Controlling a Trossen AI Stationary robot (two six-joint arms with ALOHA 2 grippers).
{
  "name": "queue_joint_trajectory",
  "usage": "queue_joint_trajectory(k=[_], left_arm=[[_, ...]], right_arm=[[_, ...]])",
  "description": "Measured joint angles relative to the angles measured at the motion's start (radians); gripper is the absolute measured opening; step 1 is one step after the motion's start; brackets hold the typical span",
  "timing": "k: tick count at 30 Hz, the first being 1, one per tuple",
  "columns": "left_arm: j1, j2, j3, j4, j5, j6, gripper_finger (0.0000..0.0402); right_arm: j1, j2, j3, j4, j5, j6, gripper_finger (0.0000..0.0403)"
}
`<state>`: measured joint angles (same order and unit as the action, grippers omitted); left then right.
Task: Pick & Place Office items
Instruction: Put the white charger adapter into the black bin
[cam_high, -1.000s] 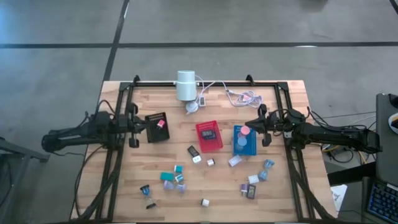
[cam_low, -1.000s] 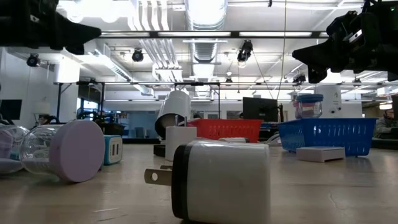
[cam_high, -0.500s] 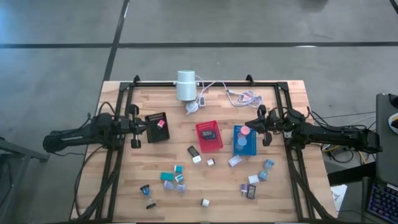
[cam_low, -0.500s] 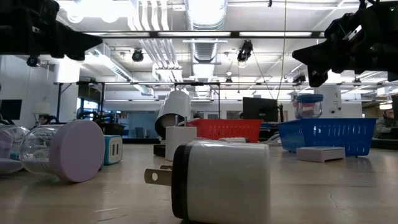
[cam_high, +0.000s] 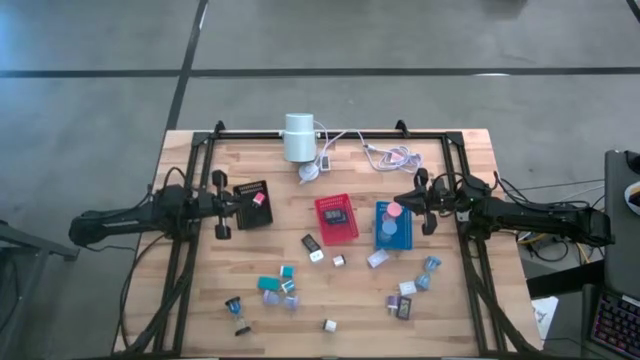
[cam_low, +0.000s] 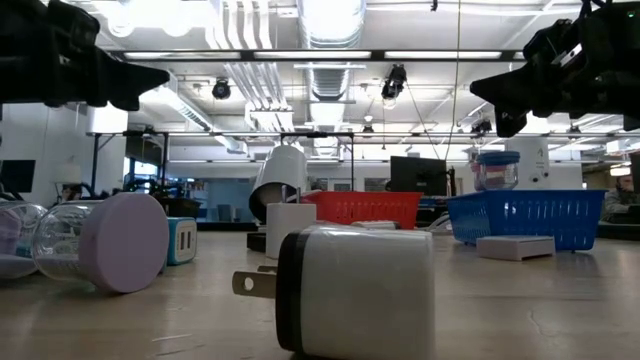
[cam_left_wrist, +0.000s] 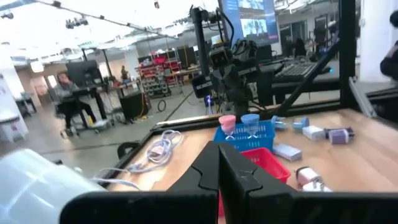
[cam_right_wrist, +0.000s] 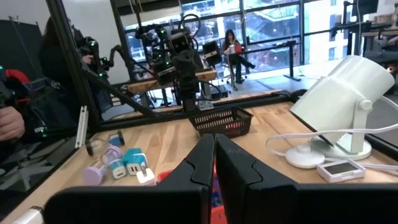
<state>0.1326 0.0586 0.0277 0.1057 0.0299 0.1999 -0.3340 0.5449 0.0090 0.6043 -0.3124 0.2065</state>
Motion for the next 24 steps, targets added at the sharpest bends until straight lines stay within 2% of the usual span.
queue_joint_trajectory(k=[9,24], left_arm=[[0.000,0.000,0.000,-0.001,-0.004,-0.083,0.0003],[0.001,0.000,0.002,0.006,-0.005,-0.063,0.0003]], right_arm=[[0.000,0.008,0.000,0.005,0.028,-0.011,0.0013],[0.000,0.028,0.000,0.001,0.028,-0.023,0.0013]])
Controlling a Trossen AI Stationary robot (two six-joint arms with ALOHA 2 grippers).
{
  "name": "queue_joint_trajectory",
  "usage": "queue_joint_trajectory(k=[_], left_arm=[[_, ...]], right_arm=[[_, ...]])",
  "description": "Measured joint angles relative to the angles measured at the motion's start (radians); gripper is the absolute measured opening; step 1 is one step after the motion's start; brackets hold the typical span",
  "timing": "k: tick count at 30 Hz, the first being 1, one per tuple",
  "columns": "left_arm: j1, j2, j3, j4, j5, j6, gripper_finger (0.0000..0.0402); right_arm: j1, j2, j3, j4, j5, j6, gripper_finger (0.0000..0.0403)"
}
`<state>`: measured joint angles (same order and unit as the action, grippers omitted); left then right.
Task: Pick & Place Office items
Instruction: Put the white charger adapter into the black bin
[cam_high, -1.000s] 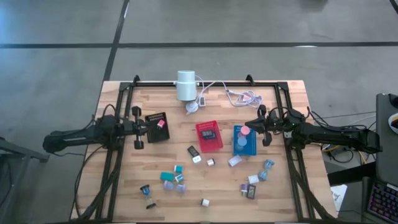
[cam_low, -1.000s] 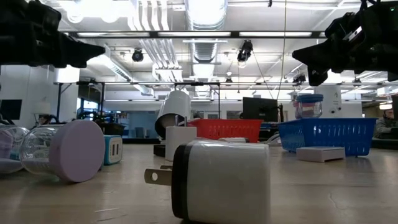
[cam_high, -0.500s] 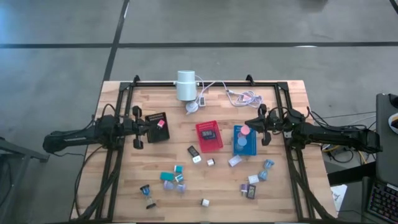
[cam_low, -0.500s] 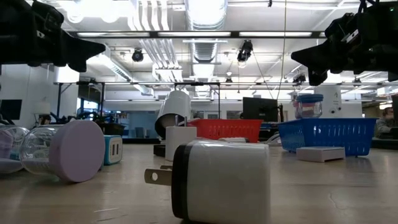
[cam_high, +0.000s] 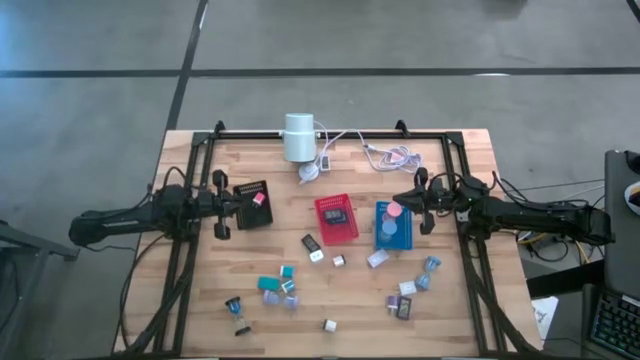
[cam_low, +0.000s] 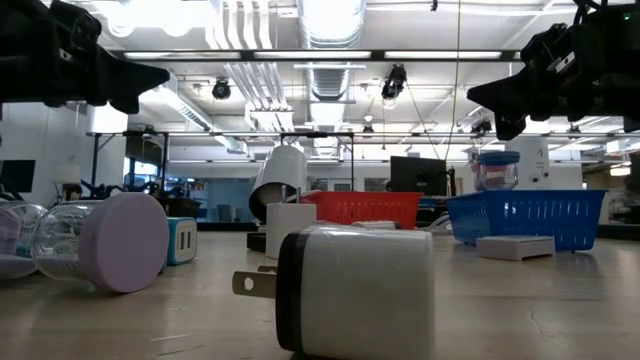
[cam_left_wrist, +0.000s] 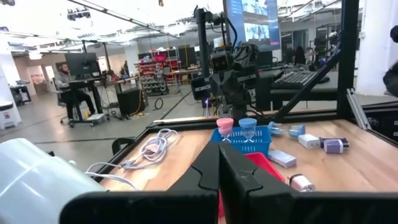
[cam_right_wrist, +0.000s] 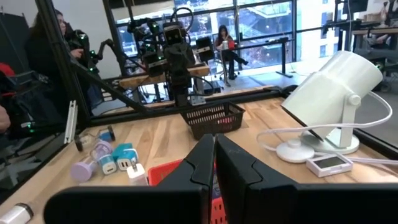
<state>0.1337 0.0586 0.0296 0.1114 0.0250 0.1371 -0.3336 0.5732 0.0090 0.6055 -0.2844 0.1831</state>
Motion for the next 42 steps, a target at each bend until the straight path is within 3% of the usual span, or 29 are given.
queue_joint_trajectory(k=[22,32,42], left_arm=[[0.000,0.000,0.000,0.008,0.000,0.001,0.0003],[0.000,0.000,0.000,0.008,-0.001,-0.030,0.0003],[0.000,0.000,0.000,0.008,-0.002,-0.053,0.0003]], right_arm=[[0.008,0.024,0.020,0.038,0.024,-0.012,0.0013],[0.087,0.175,0.243,-0.098,0.027,-0.100,0.0013],[0.187,0.463,0.537,-0.342,0.028,-0.220,0.0013]])
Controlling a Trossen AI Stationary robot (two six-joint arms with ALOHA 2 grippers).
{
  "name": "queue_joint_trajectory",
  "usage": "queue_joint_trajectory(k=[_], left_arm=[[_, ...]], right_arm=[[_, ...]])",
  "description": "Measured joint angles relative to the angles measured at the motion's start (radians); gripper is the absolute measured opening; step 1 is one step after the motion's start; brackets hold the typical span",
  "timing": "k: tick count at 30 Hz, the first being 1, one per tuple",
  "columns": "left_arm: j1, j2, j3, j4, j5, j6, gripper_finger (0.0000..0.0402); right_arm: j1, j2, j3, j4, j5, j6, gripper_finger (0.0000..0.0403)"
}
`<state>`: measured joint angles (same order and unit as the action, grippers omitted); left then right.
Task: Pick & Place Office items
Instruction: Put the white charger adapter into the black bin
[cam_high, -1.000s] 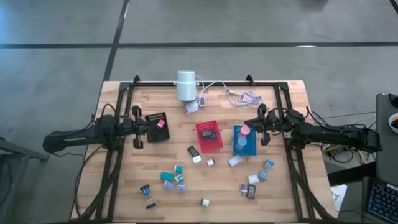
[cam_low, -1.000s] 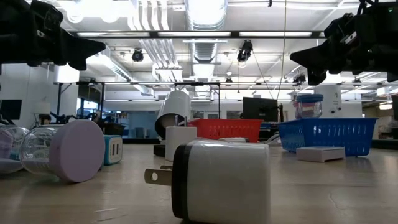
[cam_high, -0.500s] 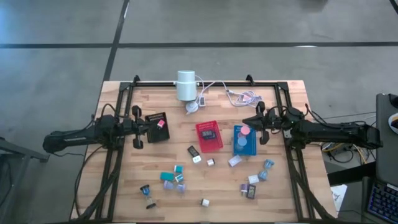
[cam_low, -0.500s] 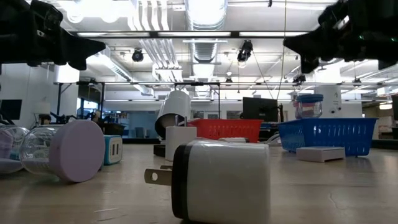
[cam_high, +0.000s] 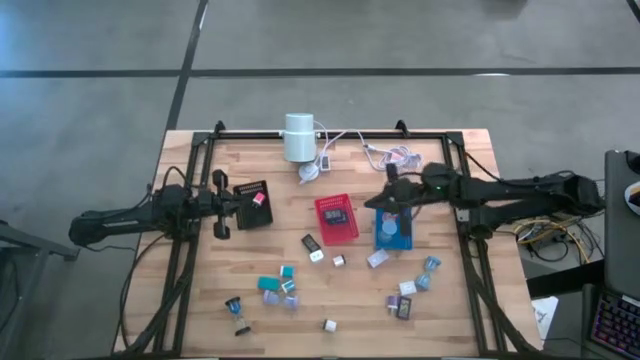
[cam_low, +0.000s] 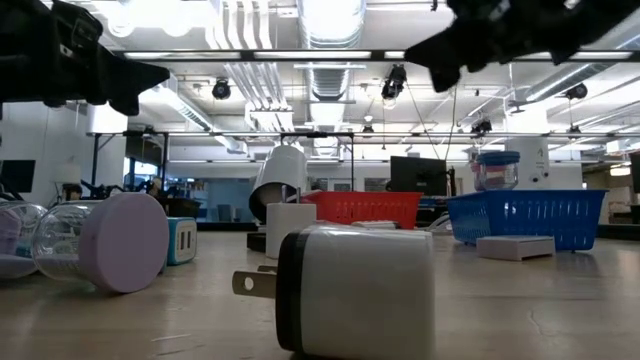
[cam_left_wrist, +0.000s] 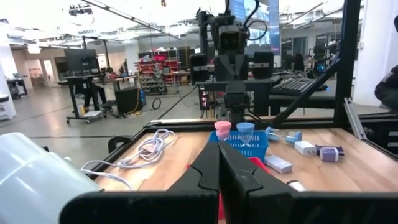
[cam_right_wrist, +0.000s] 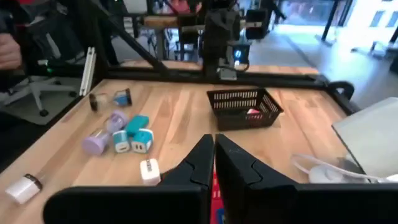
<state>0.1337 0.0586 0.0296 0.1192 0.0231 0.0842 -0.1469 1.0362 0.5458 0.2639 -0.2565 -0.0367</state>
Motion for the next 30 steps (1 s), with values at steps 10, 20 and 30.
queue_joint_trajectory(k=[10,20,30], left_arm=[[0.000,0.000,0.000,0.000,0.000,-0.014,0.0003],[0.000,0.000,0.000,-0.001,0.002,-0.014,0.0003],[0.000,0.000,-0.001,-0.019,0.002,-0.014,0.0003]], right_arm=[[0.086,0.285,0.263,-0.171,-0.006,-0.052,0.0030],[0.169,0.575,0.536,-0.354,-0.005,-0.106,0.0155],[0.210,0.847,0.817,-0.595,-0.003,-0.183,0.0216]])
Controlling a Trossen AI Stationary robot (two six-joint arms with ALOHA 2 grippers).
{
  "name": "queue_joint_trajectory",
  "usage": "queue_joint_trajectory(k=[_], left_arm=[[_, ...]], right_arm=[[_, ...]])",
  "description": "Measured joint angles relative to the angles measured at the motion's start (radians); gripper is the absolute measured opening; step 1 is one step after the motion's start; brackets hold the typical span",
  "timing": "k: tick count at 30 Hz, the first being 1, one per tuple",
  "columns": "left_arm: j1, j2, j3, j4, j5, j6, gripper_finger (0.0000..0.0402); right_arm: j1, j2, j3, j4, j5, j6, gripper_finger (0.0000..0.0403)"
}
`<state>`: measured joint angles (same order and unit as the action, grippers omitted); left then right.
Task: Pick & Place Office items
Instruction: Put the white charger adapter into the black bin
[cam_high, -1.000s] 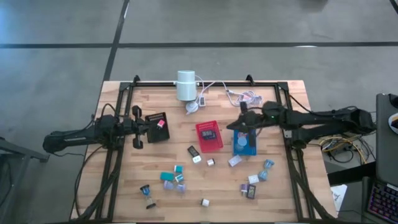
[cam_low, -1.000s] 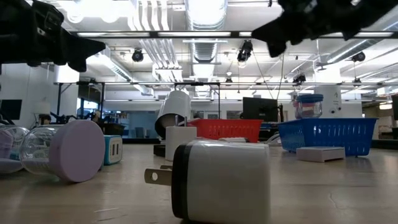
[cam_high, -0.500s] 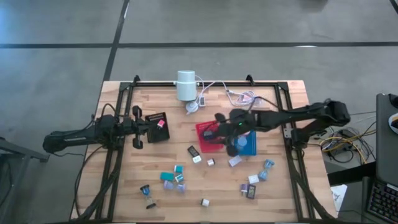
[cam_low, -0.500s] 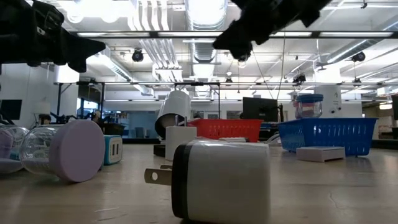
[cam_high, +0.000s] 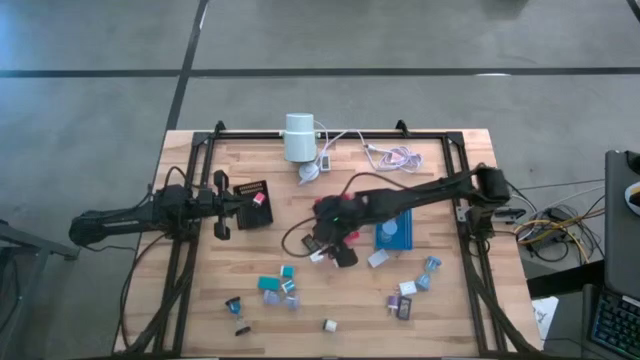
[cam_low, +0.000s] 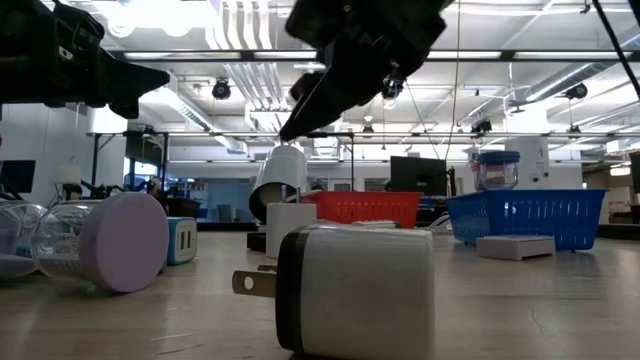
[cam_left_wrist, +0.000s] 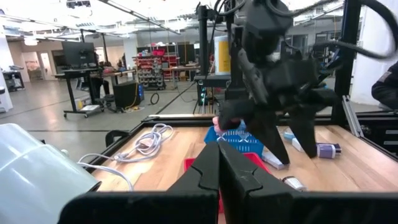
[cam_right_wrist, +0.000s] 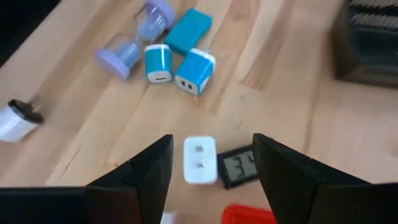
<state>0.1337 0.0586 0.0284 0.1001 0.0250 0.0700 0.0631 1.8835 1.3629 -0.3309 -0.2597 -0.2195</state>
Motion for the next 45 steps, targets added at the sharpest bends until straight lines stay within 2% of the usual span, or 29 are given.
queue_joint_trajectory(k=[12,24,29,35,45], left_arm=[[0.000,0.005,-0.001,-0.005,0.000,0.000,0.0003],[0.000,0.006,-0.001,-0.005,0.000,0.000,0.0003],[0.000,0.006,-0.001,-0.004,0.000,0.000,0.0003],[0.000,0.006,-0.001,-0.004,0.000,0.001,0.0003],[0.000,0.006,-0.001,-0.004,0.000,0.009,0.0003]], right_arm=[[0.012,0.212,0.198,-0.213,-0.001,-0.013,0.0221],[0.024,0.274,0.221,-0.220,-0.001,-0.019,0.0218],[0.026,0.274,0.221,-0.219,-0.002,-0.017,0.0191],[0.026,0.274,0.221,-0.216,-0.001,0.015,0.0121],[0.026,0.246,0.225,-0.203,-0.006,0.068,0.0116]])
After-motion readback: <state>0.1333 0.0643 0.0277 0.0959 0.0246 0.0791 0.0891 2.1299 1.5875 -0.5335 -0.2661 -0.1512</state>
